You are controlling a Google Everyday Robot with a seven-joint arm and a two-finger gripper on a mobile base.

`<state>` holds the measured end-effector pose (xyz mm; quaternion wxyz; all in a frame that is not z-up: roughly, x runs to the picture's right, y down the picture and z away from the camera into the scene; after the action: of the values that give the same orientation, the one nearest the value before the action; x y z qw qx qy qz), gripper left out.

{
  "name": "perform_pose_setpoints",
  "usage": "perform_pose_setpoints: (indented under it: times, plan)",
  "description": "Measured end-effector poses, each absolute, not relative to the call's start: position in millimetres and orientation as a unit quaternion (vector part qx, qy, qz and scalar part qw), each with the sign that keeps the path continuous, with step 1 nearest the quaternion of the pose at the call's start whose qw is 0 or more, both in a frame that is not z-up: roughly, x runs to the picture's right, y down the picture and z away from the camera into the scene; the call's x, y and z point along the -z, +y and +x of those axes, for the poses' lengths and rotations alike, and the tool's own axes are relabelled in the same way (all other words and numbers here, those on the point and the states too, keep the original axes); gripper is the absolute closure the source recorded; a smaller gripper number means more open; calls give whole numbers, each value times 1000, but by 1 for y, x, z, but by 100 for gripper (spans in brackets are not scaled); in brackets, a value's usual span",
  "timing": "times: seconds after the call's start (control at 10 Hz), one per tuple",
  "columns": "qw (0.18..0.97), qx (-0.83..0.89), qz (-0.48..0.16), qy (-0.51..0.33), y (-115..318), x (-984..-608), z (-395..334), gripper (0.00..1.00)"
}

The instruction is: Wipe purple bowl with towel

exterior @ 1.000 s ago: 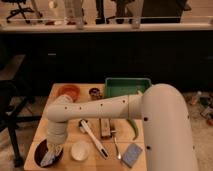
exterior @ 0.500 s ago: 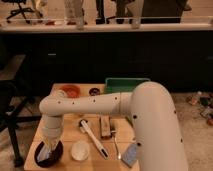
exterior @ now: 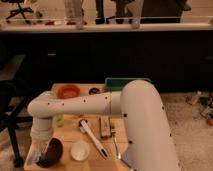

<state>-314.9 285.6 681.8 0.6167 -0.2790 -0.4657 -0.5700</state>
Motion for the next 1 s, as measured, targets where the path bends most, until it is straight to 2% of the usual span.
perform_pose_setpoints:
  times: [0.5, 1.0]
  plan:
    - [626, 548, -298, -467, 310, -668, -294, 100]
    - [662, 501, -319, -458, 318, -689, -246, 100]
